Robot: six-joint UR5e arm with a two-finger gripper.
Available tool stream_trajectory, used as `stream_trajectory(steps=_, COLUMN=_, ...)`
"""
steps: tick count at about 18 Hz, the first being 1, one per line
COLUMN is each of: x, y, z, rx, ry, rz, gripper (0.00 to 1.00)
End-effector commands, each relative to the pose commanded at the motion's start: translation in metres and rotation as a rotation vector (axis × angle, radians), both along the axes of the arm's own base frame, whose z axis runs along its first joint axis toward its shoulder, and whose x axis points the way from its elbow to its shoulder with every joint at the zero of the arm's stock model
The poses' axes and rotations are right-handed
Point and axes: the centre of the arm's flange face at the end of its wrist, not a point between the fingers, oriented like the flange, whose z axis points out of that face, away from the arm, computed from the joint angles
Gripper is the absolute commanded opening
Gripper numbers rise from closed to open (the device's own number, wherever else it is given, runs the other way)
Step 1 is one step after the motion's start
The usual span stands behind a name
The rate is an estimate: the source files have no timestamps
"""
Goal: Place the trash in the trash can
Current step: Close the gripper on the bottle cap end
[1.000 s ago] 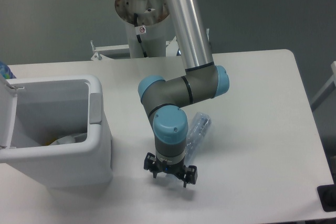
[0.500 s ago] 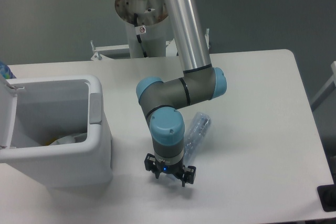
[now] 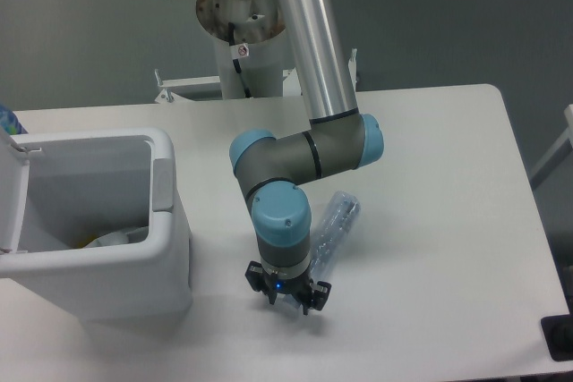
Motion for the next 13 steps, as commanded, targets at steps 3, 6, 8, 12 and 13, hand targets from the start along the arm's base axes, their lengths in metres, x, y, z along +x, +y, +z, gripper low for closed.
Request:
stream_trajectory(steps=3, x=-0.0008, y=-0.0005, z=0.0002, rx=-0.005, ry=0.008, rz=0.003, gripper=0.50)
stream_trajectory(steps=6, x=-0.0007, y=-0.0005, z=0.0012, rx=-0.004, ry=0.009, rz=0.003, gripper=0.49)
stream_trajectory(steps=8, x=-0.0007, y=-0.0005, z=0.0012, rx=-0.004, ry=0.009, rz=0.003, gripper=0.46)
stream_trajectory(steps=12, x=-0.0009, y=-0.0006, z=0.0012, rx=-0.005, ry=0.010, rz=0.003, gripper=0.40)
stream_trajectory(steps=13, x=-0.0008, y=-0.0007, z=0.0011, rx=-0.006, ry=0.009, rz=0.003, gripper=0.39)
